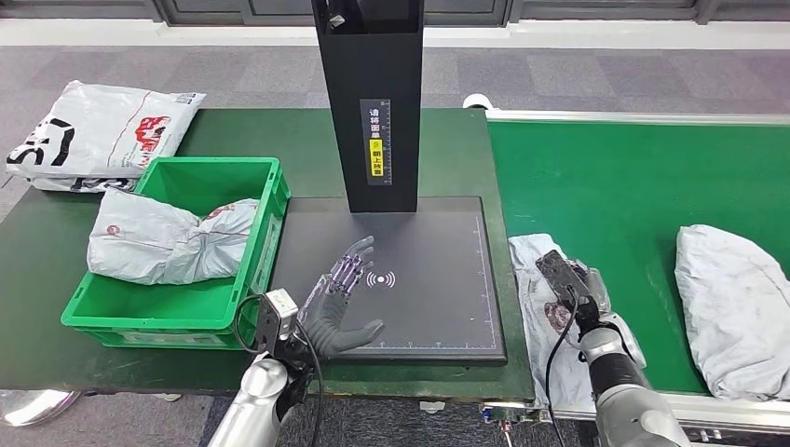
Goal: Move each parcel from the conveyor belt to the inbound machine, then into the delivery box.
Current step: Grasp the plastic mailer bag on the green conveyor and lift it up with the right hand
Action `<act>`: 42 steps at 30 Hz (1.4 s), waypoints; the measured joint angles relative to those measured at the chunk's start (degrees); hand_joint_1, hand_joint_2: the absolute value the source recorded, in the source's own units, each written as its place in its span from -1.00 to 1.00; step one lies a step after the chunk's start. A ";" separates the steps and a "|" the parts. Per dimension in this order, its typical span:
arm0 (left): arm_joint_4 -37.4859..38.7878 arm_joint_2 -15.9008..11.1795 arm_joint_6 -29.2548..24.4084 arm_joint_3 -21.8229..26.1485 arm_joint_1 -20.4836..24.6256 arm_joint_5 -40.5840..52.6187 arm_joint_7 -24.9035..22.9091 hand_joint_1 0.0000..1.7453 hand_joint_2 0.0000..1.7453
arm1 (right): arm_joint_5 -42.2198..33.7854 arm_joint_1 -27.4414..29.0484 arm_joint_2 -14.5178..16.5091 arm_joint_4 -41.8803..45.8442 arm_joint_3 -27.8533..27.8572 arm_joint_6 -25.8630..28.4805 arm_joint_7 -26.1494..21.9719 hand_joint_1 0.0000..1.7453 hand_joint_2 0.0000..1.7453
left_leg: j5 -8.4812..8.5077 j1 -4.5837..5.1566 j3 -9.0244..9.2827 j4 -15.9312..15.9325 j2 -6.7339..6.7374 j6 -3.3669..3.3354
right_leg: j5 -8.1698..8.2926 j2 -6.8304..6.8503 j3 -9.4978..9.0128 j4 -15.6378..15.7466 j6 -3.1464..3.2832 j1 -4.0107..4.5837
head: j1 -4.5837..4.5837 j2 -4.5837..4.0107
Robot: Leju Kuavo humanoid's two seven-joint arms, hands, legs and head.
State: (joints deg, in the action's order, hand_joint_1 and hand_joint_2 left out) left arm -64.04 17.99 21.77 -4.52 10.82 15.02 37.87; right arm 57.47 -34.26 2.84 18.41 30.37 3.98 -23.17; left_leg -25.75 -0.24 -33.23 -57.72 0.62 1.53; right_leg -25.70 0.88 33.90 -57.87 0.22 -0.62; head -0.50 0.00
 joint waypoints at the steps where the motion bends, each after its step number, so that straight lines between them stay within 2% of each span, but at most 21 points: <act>1: 0.00 0.00 0.01 0.00 0.00 -0.07 -0.06 -1.00 1.00 | 1.17 0.00 0.00 0.01 -0.09 1.00 1.01 -1.00 1.00 | 0.00 0.00 0.00 0.00 0.00 0.00 | 0.00 0.00 0.00 0.00 0.00 0.00 | 0.00 0.00; 6: 0.00 0.00 0.02 0.00 0.01 -0.70 -0.58 -1.00 1.00 | 6.71 -0.26 -0.09 0.33 -1.68 5.63 5.37 -1.00 1.00 | 0.00 0.00 0.01 0.00 0.01 0.00 | 0.01 -0.03 0.01 0.00 0.00 0.00 | 0.00 0.00; 14: 0.56 0.02 0.30 -0.09 0.12 -1.47 -1.01 -1.00 1.00 | 8.93 -1.71 -1.63 1.73 -3.36 8.66 8.66 -1.00 1.00 | 0.02 0.01 0.00 -0.01 0.01 -0.02 | 0.03 -0.02 0.04 0.00 -0.04 -0.01 | 0.00 0.00; 20: 0.79 0.02 0.30 -0.15 0.20 -2.06 -1.34 -1.00 1.00 | 19.41 -1.80 -2.55 2.56 -7.17 17.94 17.72 -1.00 1.00 | 0.02 0.03 0.00 -0.01 0.02 -0.02 | 0.04 -0.06 0.05 0.00 -0.04 -0.01 | 0.00 0.00; 22: 0.79 0.02 0.28 -0.20 0.21 -2.13 -1.50 -1.00 1.00 | 21.50 -1.84 -2.63 2.57 -8.56 19.41 19.23 -1.00 1.00 | 0.02 0.03 0.01 -0.01 0.03 -0.02 | 0.04 -0.07 0.05 0.00 -0.04 -0.01 | 0.00 0.00; 26: 0.79 0.02 0.29 -0.28 0.22 -2.18 -1.60 -1.00 1.00 | 22.28 -1.83 -2.66 2.57 -9.32 19.77 19.77 -1.00 1.00 | 0.02 0.03 0.01 -0.01 0.04 -0.02 | 0.04 -0.07 0.05 0.00 -0.04 -0.01 | 0.00 0.00; 30: 0.79 0.02 0.28 -0.84 0.27 -2.41 -1.72 -1.00 1.00 | 23.83 -1.82 -2.67 2.58 -12.67 20.28 20.81 -1.00 1.00 | 0.05 0.03 -0.01 -0.01 0.02 -0.03 | 0.05 -0.04 0.06 0.00 -0.04 -0.01 | 0.00 0.00; 42: 0.79 0.02 0.11 -0.85 0.30 -2.43 -1.72 -1.00 1.00 | 23.85 -1.82 -2.75 2.58 -13.72 20.31 20.81 -1.00 1.00 | 0.04 0.03 -0.02 -0.01 0.02 -0.03 | 0.06 -0.04 0.07 0.00 -0.04 -0.01 | 0.00 0.00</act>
State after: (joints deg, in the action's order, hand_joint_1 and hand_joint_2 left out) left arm -63.25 18.01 21.88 -5.38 11.12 12.59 36.15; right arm 81.31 -36.08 0.09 20.99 16.65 24.28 -2.36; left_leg -25.71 -0.21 -33.24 -57.73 0.64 1.49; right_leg -25.64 0.84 33.97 -57.87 0.18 -0.63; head -0.50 0.00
